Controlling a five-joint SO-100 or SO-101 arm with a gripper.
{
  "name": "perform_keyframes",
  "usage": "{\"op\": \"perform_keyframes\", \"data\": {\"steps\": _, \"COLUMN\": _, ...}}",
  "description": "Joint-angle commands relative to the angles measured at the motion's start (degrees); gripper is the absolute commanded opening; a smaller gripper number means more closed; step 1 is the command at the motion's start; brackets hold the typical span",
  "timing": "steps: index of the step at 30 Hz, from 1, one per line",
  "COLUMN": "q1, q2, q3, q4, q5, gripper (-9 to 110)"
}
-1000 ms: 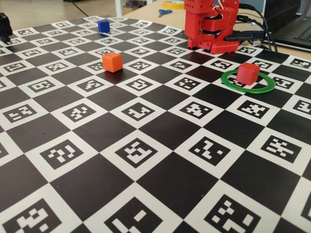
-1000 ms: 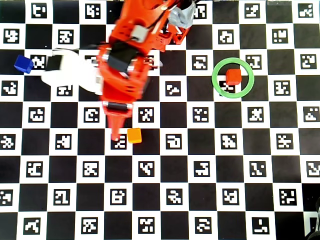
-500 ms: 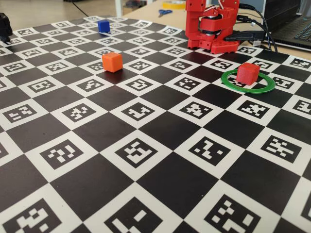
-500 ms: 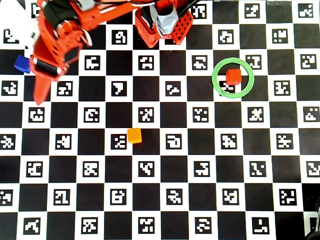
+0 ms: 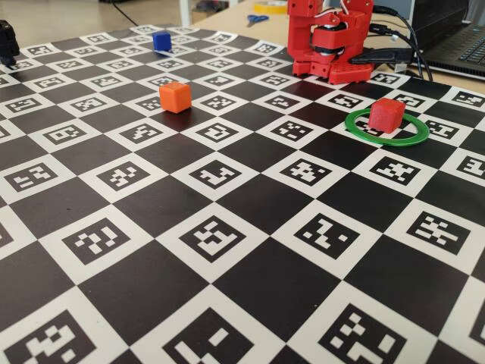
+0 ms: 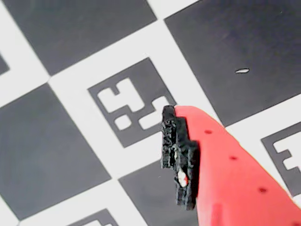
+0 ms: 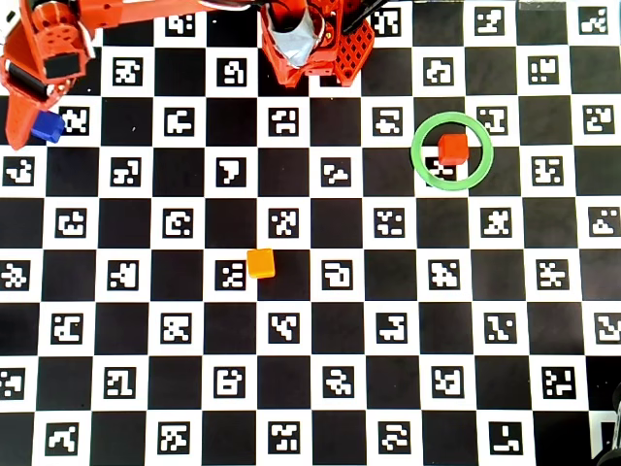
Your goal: Grab the red cube then put it in the green circle then put the blue cube on top and finally the orange cube on top
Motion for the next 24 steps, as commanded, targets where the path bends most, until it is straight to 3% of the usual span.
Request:
{"op": "perform_keyframes", "data": {"steps": 1, "q1": 1.23, "q2": -0.62, "q3": -4.22, "q4": -0.18, "q5": 0.35, "gripper": 48}}
{"op": "perform_keyframes", "data": {"steps": 9, "q1": 2.11, "q2": -6.33, "q3": -4.48, "q4": -2.99, "q5": 6.5, "gripper": 47}}
{"op": "perform_keyframes", "data": {"steps": 24, "q1": 2.64, "q2": -13.18, "q3": 0.09, "q4": -10.02, "q5": 3.25, "gripper": 48}}
